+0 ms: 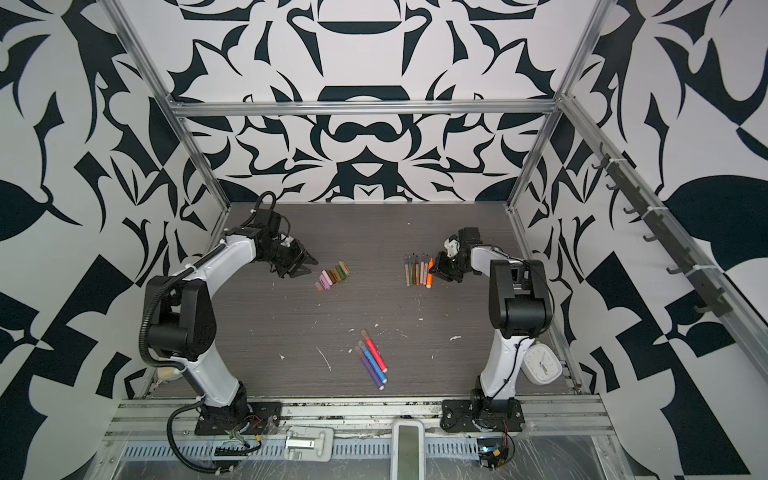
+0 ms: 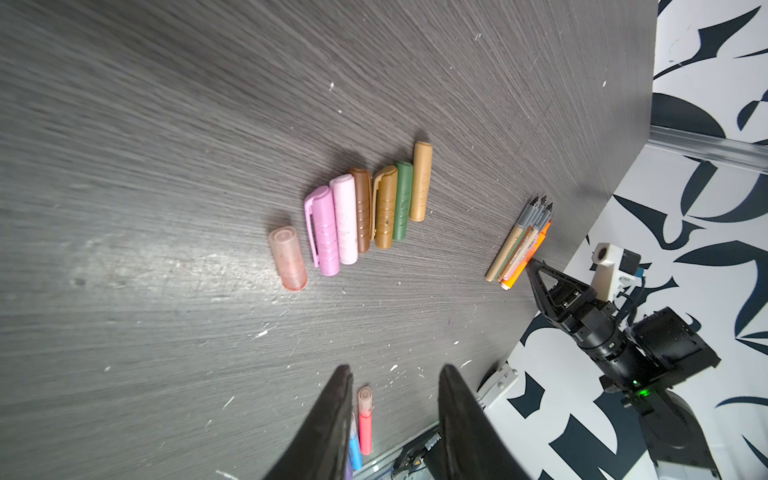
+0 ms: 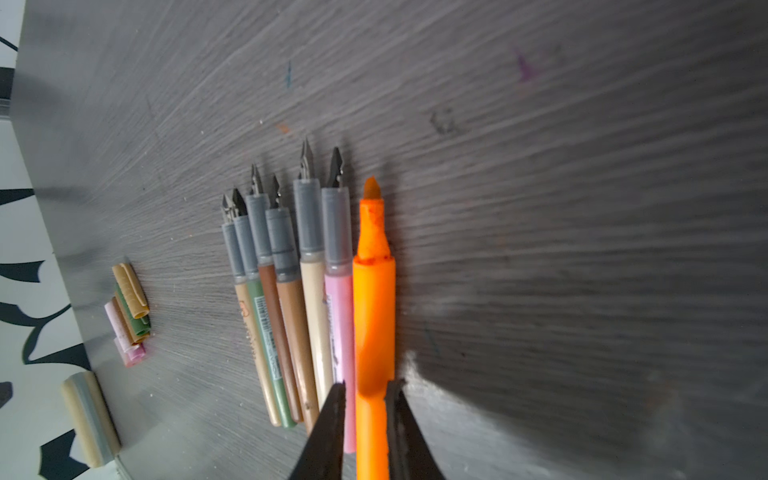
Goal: Open the pen caps
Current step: 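Move the right gripper back to the pink, blue and purple markers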
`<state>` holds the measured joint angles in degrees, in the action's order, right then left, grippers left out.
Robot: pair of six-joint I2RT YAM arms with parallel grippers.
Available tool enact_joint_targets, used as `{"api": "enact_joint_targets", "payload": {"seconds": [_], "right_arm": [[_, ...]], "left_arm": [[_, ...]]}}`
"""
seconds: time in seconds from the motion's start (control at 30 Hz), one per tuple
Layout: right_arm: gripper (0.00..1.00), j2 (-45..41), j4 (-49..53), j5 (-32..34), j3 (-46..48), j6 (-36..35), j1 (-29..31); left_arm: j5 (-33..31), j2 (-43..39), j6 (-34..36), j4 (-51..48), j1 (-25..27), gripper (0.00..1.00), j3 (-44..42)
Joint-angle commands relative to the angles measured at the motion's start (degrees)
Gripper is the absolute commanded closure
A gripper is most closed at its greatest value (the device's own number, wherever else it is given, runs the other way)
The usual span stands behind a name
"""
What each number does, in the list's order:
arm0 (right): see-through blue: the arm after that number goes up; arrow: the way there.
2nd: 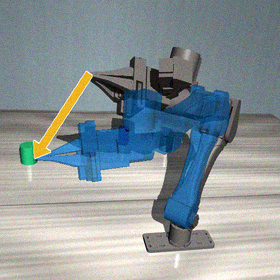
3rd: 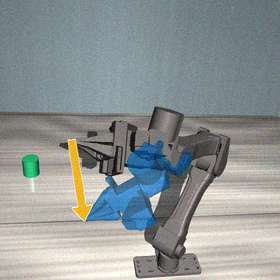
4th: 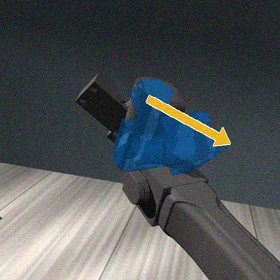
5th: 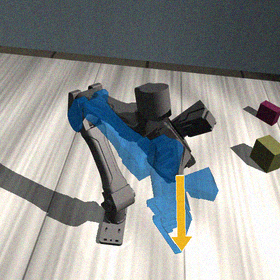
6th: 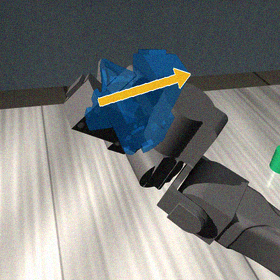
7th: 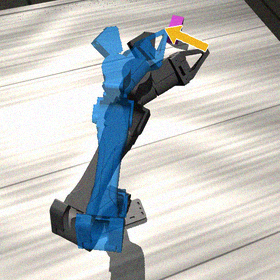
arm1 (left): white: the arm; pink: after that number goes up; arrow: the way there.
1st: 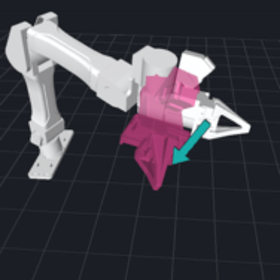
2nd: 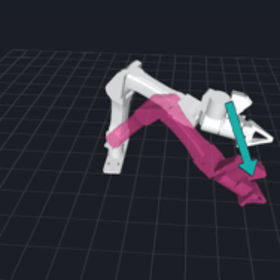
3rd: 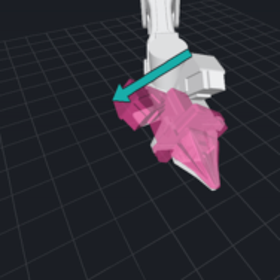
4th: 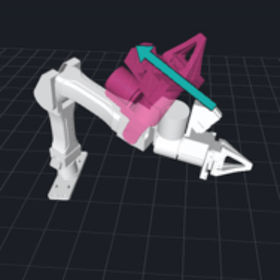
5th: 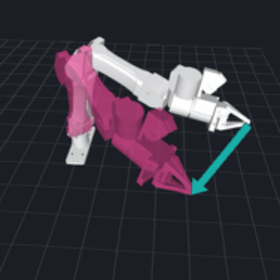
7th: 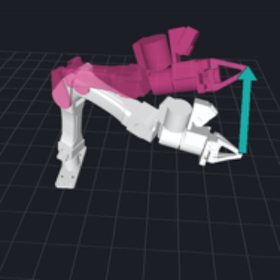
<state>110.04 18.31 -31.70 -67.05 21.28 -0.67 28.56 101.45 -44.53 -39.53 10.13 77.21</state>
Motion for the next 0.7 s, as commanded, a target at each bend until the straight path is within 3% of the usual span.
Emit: {"api": "enact_joint_targets", "payload": {"seconds": [0.0, 0.4, 0.5, 0.67], "right_arm": [[0.80, 0.26, -0.06, -2.81, -1.95, 0.02, -0.19], [0.80, 1.50, 0.19, -4.60, -3.09, 0.09, -0.12], [0.74, 1.02, 0.15, -4.20, -3.10, -0.08, -0.14], [0.72, 0.75, 1.13, -4.02, -4.36, -0.64, -0.17]], "left_arm": [[0.78, -2.12, 0.68, -2.31, -0.16, 0.62, -1.21], [0.75, -2.56, 0.68, -2.06, -0.12, 0.62, -2.30], [0.81, -2.42, 0.51, -1.75, -0.11, 0.63, -2.40], [0.90, -2.37, 0.50, -1.69, -0.12, 0.63, -2.33]]}}
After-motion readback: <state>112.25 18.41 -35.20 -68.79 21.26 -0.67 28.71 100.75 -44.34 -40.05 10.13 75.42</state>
